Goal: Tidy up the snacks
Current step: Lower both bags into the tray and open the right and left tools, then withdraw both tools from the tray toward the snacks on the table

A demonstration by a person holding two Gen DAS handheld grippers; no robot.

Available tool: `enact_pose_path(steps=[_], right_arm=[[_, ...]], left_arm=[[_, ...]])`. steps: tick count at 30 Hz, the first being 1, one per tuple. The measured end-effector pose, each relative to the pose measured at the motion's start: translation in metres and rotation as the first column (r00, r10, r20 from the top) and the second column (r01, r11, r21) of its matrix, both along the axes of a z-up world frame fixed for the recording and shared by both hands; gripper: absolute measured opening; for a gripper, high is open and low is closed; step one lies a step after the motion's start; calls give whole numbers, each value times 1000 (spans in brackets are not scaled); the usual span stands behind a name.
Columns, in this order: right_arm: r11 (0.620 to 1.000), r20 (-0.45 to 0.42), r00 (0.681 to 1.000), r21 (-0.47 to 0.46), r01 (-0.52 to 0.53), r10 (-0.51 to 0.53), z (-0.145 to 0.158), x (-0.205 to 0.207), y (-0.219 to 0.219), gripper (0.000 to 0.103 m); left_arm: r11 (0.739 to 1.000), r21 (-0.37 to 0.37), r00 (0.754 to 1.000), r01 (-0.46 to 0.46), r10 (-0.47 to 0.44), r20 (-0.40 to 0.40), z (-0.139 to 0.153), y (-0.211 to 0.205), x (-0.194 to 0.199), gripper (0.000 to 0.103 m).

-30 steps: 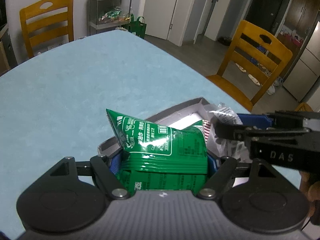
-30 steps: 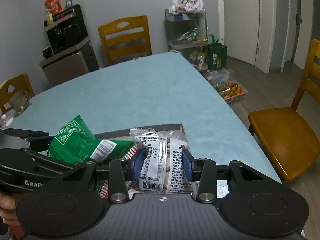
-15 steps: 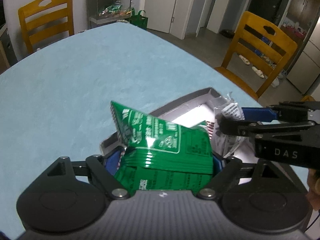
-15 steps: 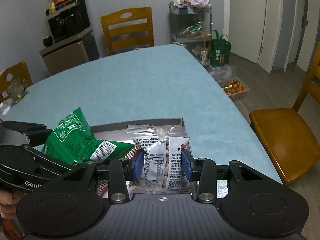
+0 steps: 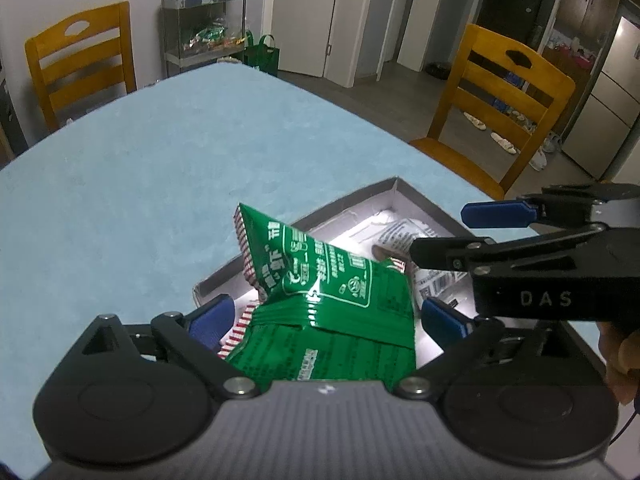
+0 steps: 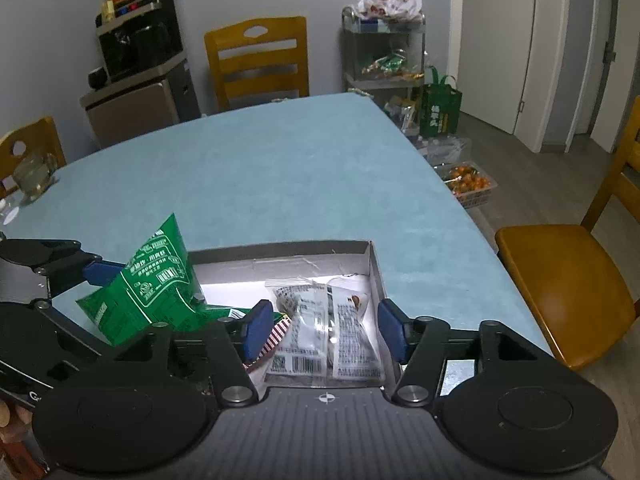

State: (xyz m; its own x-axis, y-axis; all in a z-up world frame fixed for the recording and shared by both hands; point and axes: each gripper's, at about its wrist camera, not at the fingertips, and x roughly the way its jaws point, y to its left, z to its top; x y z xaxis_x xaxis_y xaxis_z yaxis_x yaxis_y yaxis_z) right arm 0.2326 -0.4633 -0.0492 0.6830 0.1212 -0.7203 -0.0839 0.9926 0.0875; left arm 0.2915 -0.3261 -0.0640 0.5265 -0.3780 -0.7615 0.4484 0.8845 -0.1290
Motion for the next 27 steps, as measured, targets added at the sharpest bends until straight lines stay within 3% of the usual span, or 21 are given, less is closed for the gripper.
enact_pose_path(steps=[3, 15, 27], right_arm=[[1000, 12, 1000, 18, 15, -16, 4, -4, -3, 73], [998, 63, 997, 57, 40, -43, 22, -22, -1, 92], [998, 86, 996, 55, -1, -4, 38, -38, 24, 100]], left_arm=[[1000, 5, 1000, 12, -13, 25, 7, -1, -5, 101], [1000, 16, 994, 14, -16, 108, 40, 17, -36, 101], [998, -26, 992, -66, 68, 106, 62, 66, -73, 102]])
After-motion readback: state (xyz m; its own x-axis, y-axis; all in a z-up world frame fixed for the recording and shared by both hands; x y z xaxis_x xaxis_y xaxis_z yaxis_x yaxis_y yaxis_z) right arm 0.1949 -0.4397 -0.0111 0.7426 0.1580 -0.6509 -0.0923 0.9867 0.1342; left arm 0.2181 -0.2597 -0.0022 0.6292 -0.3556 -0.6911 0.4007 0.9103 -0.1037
